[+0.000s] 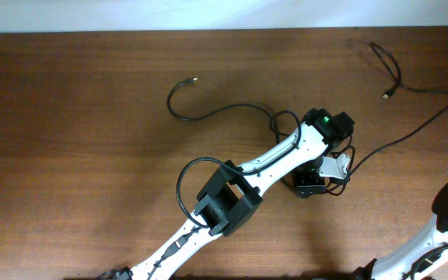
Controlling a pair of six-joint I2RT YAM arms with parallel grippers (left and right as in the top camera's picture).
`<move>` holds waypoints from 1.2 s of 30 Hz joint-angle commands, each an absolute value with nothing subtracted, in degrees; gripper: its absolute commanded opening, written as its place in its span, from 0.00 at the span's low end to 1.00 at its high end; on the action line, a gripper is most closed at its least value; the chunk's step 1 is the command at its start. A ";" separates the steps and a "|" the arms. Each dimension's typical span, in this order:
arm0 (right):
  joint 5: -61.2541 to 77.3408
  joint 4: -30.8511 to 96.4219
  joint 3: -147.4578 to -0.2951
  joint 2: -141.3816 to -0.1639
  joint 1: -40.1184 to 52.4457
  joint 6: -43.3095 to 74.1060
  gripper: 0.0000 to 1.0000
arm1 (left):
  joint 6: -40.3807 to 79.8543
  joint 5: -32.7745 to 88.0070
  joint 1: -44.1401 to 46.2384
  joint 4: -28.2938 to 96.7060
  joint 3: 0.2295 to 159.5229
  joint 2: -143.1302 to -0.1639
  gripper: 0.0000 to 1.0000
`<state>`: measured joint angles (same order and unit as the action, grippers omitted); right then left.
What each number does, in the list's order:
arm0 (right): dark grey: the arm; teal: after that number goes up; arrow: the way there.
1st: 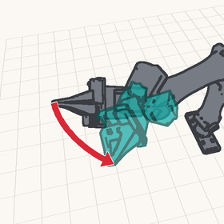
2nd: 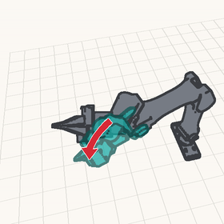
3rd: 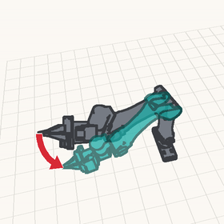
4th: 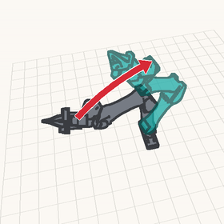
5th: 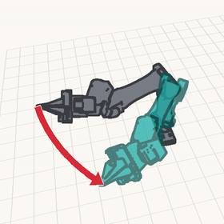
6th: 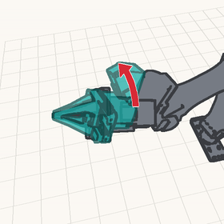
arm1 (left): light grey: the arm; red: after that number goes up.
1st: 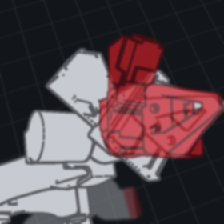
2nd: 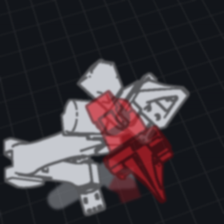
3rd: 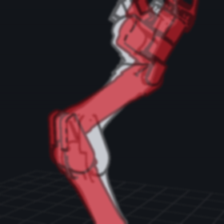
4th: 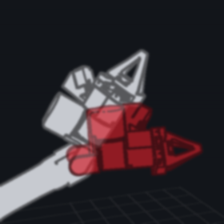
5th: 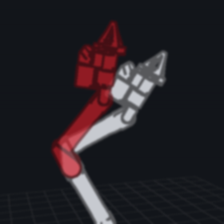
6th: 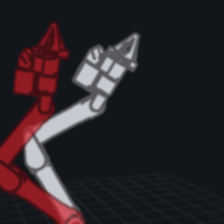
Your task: Untangle cables
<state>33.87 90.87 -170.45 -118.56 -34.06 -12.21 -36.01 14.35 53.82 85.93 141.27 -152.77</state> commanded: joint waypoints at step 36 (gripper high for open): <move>20.27 88.09 -169.29 -119.72 -51.81 -0.91 0.04 | -13.72 -1.72 21.39 89.67 157.45 -132.40 0.00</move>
